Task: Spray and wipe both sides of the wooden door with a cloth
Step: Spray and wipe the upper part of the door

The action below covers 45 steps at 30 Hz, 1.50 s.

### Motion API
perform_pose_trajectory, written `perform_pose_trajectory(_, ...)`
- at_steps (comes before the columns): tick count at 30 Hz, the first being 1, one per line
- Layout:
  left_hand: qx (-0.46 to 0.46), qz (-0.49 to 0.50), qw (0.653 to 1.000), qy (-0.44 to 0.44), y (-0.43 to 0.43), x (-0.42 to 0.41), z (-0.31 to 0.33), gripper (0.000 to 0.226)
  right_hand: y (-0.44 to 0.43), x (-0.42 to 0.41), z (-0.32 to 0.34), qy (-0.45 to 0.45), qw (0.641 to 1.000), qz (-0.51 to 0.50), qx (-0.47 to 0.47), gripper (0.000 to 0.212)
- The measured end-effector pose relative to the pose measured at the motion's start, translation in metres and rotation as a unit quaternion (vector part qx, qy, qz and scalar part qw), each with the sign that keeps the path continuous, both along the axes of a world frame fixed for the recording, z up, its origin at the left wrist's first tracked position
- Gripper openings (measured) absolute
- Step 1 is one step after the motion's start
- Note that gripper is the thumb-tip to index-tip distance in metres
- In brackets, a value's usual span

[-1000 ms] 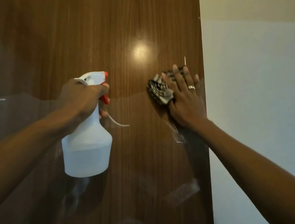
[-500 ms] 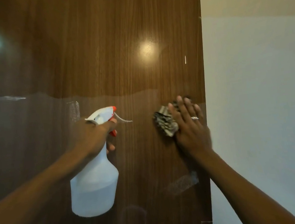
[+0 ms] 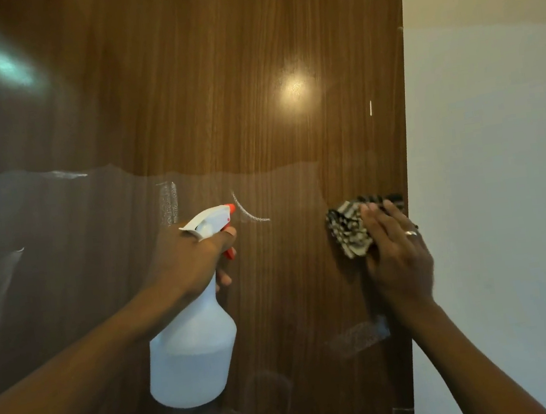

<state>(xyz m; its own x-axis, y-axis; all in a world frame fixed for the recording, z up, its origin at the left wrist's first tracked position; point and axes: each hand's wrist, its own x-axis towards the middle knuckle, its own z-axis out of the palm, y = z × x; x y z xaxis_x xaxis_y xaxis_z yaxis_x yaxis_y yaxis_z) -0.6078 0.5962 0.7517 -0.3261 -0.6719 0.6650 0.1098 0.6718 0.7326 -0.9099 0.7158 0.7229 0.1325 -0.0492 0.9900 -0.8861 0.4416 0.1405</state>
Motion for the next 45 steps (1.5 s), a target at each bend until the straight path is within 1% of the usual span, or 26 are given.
perform_pose_trajectory(2, 0.007, -0.006, 1.0, 0.0, -0.001, 0.001, -0.004, 0.021, 0.005, -0.002, -0.011, -0.044, 0.998, 0.015, -0.038, 0.043)
perform_pose_trajectory(4, 0.016, -0.008, 1.0, 0.004, -0.005, 0.003, -0.007, 0.022, -0.005, 0.012, -0.001, -0.111, 0.991, 0.04, -0.065, 0.048)
perform_pose_trajectory(6, 0.024, -0.007, 1.0, 0.007, -0.009, 0.004, -0.007, 0.025, -0.028, 0.035, 0.017, -0.126, 0.989, 0.059, -0.052, 0.055)
perform_pose_trajectory(8, 0.031, -0.003, 0.999, 0.008, -0.013, 0.003, -0.006, 0.029, -0.049, 0.054, 0.025, -0.087, 0.994, 0.066, 0.0, 0.055)
perform_pose_trajectory(9, 0.031, 0.001, 0.999, 0.009, -0.015, 0.003, -0.005, 0.03, -0.055, 0.058, 0.021, -0.056, 0.996, 0.053, 0.033, 0.054)
perform_pose_trajectory(11, 0.031, 0.008, 0.999, 0.013, -0.017, 0.006, -0.004, 0.03, -0.053, 0.053, -0.003, 0.007, 0.995, 0.019, 0.095, 0.057)
perform_pose_trajectory(13, 0.037, 0.006, 0.999, 0.02, -0.018, 0.009, -0.003, 0.031, -0.036, 0.038, -0.028, 0.036, 0.992, 0.005, 0.118, 0.059)
perform_pose_trajectory(14, 0.04, 0.006, 0.999, 0.02, -0.019, 0.011, -0.004, 0.03, -0.03, 0.033, -0.034, 0.032, 0.993, 0.003, 0.114, 0.059)
perform_pose_trajectory(16, 0.043, 0.011, 0.999, 0.019, -0.023, 0.018, -0.005, 0.029, -0.028, 0.033, -0.025, -0.018, 0.997, 0.01, 0.078, 0.058)
perform_pose_trajectory(18, 0.038, 0.018, 0.999, 0.02, -0.029, 0.025, -0.004, 0.027, -0.044, 0.048, 0.005, -0.086, 0.995, 0.03, 0.032, 0.056)
perform_pose_trajectory(20, 0.033, 0.025, 0.999, 0.021, -0.034, 0.032, -0.003, 0.027, -0.066, 0.07, 0.041, -0.119, 0.991, 0.048, 0.021, 0.058)
perform_pose_trajectory(21, 0.033, 0.029, 0.999, 0.024, -0.038, 0.036, -0.003, 0.026, -0.076, 0.08, 0.053, -0.117, 0.991, 0.048, 0.031, 0.059)
perform_pose_trajectory(23, 0.033, 0.032, 0.998, 0.031, -0.044, 0.042, -0.001, 0.023, -0.088, 0.091, 0.056, -0.075, 0.994, 0.038, 0.069, 0.059)
perform_pose_trajectory(26, 0.032, 0.025, 0.999, 0.036, -0.051, 0.048, 0.0, 0.019, -0.076, 0.081, 0.012, 0.004, 0.989, 0.023, 0.147, 0.059)
perform_pose_trajectory(27, 0.033, 0.02, 0.999, 0.037, -0.054, 0.05, -0.001, 0.019, -0.067, 0.074, -0.007, 0.014, 0.987, 0.018, 0.159, 0.06)
perform_pose_trajectory(28, 0.034, 0.018, 0.999, 0.034, -0.057, 0.052, -0.002, 0.021, -0.058, 0.067, -0.022, 0.005, 0.987, 0.016, 0.157, 0.06)
perform_pose_trajectory(30, 0.032, 0.017, 0.999, 0.022, -0.064, 0.059, -0.003, 0.027, -0.05, 0.062, -0.026, -0.056, 0.992, 0.028, 0.11, 0.058)
perform_pose_trajectory(32, 0.025, 0.013, 0.999, 0.014, -0.071, 0.067, 0.0, 0.031, -0.065, 0.079, -0.001, -0.117, 0.991, 0.043, 0.046, 0.057)
perform_pose_trajectory(33, 0.024, 0.012, 1.0, 0.016, -0.073, 0.07, 0.003, 0.03, -0.078, 0.091, 0.016, -0.129, 0.99, 0.045, 0.028, 0.058)
perform_pose_trajectory(35, 0.025, 0.012, 0.999, 0.02, -0.078, 0.074, 0.007, 0.027, -0.108, 0.119, 0.046, -0.117, 0.992, 0.046, 0.027, 0.06)
perform_pose_trajectory(37, 0.026, 0.014, 0.999, 0.016, -0.084, 0.079, 0.009, 0.027, -0.132, 0.142, 0.051, -0.07, 0.995, 0.036, 0.06, 0.059)
perform_pose_trajectory(40, 0.035, 0.009, 0.999, 0.011, -0.096, 0.09, 0.006, 0.028, -0.142, 0.152, 0.01, 0.005, 0.991, 0.011, 0.136, 0.062)
perform_pose_trajectory(42, 0.048, 0.0, 0.999, 0.009, -0.105, 0.1, 0.0, 0.029, -0.132, 0.142, -0.022, 0.041, 0.986, -0.001, 0.16, 0.063)
perform_pose_trajectory(43, 0.051, -0.002, 0.999, 0.006, -0.111, 0.105, -0.003, 0.03, -0.124, 0.136, -0.033, 0.039, 0.987, -0.007, 0.156, 0.065)
perform_pose_trajectory(45, 0.048, 0.003, 0.999, -0.001, -0.123, 0.115, -0.009, 0.031, -0.115, 0.132, -0.03, -0.018, 0.993, 0.003, 0.115, 0.071)
